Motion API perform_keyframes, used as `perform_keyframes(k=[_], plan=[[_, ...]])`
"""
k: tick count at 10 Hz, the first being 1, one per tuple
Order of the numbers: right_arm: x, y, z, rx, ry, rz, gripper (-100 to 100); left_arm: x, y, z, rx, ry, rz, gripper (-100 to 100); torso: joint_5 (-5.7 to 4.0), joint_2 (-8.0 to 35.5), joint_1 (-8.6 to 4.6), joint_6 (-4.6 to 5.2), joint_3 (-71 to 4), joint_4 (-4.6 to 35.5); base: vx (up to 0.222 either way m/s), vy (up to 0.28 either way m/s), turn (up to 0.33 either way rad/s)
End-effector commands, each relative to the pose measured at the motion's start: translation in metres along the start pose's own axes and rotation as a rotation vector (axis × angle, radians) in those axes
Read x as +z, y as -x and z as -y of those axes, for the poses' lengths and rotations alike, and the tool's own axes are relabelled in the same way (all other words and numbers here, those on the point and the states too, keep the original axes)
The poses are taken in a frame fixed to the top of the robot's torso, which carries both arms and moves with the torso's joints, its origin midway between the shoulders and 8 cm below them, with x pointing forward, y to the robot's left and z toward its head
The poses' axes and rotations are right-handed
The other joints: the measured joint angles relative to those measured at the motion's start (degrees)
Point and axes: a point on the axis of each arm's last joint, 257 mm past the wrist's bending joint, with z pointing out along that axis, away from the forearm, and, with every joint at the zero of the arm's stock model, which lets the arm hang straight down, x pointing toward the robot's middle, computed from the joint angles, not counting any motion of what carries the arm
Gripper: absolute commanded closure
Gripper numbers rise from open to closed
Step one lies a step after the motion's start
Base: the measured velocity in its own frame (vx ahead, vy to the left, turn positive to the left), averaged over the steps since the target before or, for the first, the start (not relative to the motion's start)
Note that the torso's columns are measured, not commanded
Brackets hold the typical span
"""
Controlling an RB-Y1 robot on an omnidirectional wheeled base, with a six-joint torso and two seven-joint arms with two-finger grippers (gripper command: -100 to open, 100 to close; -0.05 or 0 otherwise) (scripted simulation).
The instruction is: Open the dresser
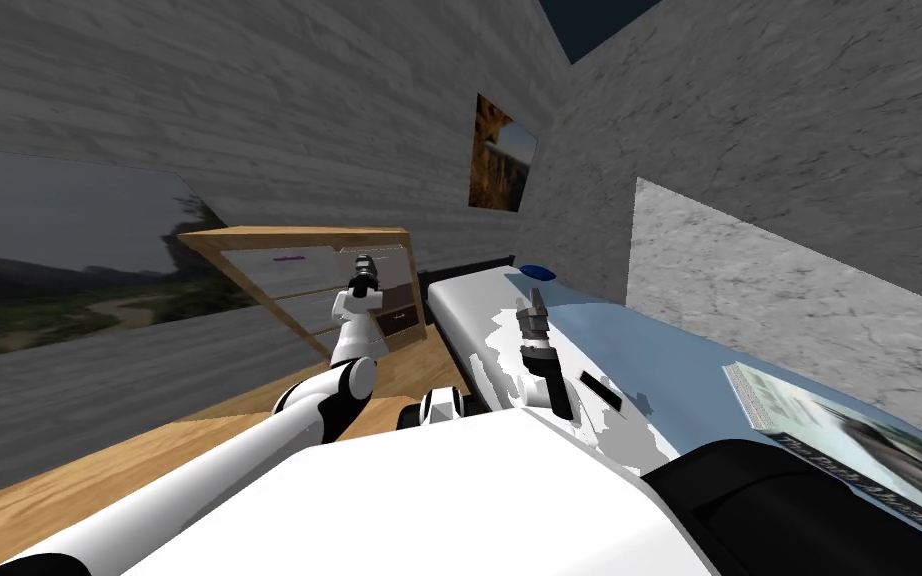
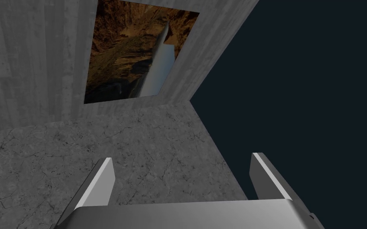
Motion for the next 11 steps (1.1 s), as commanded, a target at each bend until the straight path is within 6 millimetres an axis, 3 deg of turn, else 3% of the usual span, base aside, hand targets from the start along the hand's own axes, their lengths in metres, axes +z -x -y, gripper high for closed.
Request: perform_keyframes(k=[1,2,8,9,10,11], plan=[[0.000,0.000,0.000,0.000,0.000,0.000,0,-0.002,-0.039,-0.001,-0.023,0.004,-0.073,100,-0.03,0.0,-0.03,0.17,0.0,0.0,0.005,-0.070,0.298],[0.000,0.000,0.000,0.000,0.000,0.000,0,0.008,-0.033,0.018,-0.011,0.003,-0.047,-100,-0.06,0.0,-0.14,0.14,0.0,0.0,-0.018,-0.020,0.034],[0.000,0.000,0.000,0.000,0.000,0.000,0,0.022,-0.039,0.054,-0.007,0.004,-0.031,-100,-0.08,-0.1,-0.24,0.26,-0.1,0.0,-0.026,0.041,-0.045],[0.000,0.000,0.000,0.000,0.000,0.000,0,0.019,-0.037,0.046,-0.007,0.009,-0.034,-100,-0.13,-0.1,-0.26,0.24,0.0,0.1,-0.006,0.013,-0.008],[0.000,0.000,0.000,0.000,0.000,0.000,0,0.019,-0.037,0.045,-0.008,0.012,-0.033,0,-0.11,0.0,-0.27,0.23,0.0,0.0,0.000,0.000,0.000],[0.000,0.000,0.000,0.000,0.000,0.000,0,0.019,-0.037,0.044,-0.008,0.013,-0.033,0,-0.10,0.0,-0.25,0.24,0.0,0.0,0.000,0.000,0.000]])
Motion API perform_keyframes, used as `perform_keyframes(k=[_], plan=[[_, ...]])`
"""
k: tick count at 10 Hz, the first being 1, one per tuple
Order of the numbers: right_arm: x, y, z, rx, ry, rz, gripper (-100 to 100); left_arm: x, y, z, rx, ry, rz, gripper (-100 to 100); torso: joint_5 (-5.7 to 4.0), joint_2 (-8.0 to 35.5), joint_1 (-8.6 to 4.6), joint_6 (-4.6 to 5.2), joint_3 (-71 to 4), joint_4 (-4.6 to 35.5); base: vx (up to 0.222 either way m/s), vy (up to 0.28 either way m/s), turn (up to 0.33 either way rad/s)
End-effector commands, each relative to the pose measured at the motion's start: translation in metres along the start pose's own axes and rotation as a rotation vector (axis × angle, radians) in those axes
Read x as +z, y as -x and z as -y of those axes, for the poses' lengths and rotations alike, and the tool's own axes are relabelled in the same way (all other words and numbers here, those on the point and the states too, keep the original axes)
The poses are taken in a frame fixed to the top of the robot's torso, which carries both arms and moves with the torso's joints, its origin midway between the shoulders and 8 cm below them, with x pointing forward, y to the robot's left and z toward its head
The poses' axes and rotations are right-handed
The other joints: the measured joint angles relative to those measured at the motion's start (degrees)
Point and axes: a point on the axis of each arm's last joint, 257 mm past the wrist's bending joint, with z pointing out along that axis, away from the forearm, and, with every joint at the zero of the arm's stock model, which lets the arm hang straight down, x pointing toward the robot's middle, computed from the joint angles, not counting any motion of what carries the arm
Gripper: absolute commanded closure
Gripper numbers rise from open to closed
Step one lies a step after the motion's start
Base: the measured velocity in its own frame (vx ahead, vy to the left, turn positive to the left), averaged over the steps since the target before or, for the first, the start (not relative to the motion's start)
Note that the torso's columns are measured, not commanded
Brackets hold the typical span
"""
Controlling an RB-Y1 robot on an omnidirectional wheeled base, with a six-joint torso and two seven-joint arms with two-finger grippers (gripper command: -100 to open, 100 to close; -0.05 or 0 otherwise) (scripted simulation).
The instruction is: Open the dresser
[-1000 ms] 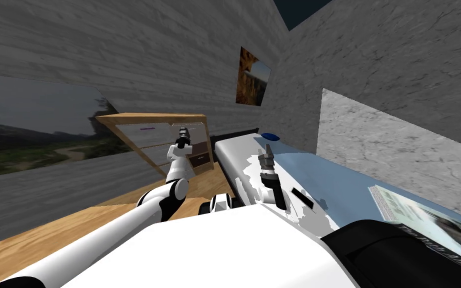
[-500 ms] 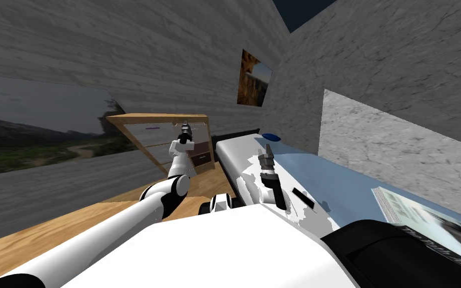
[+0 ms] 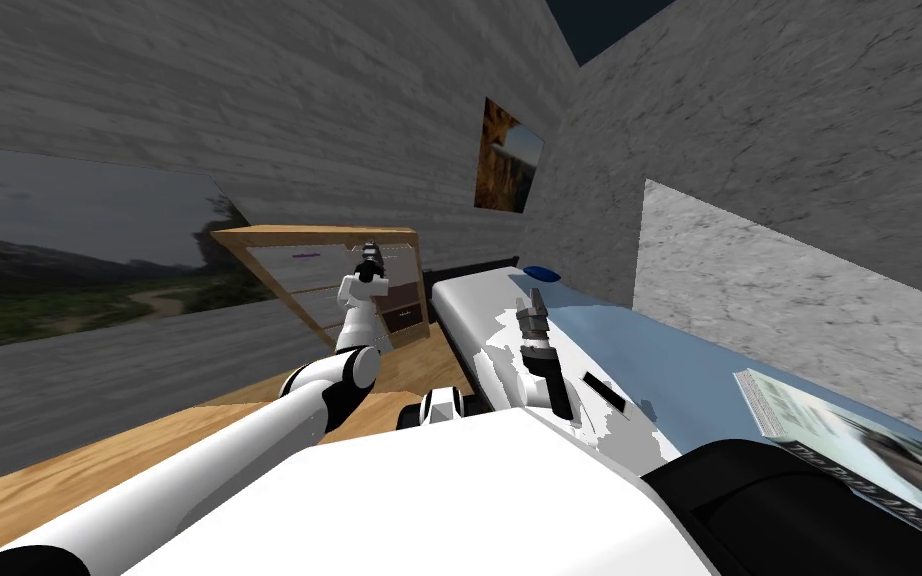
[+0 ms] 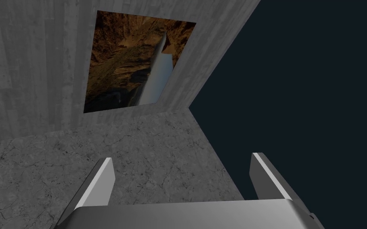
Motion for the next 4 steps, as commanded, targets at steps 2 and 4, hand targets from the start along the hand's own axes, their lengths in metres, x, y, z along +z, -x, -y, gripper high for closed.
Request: perform_keyframes(k=[2,4], plan=[[0.0000,0.0000,0.0000,0.000,0.000,0.000,0,-0.0001,0.0002,-0.0012,0.000,0.002,0.000,0,0.02,0.0,0.05,0.02,0.0,0.0,0.000,0.000,0.000],[0.0000,0.0000,0.0000,0.000,0.000,0.000,0,-0.0002,0.0003,-0.0019,0.000,0.004,0.000,0,0.03,0.0,0.07,0.02,0.0,0.0,0.000,0.000,0.000]])
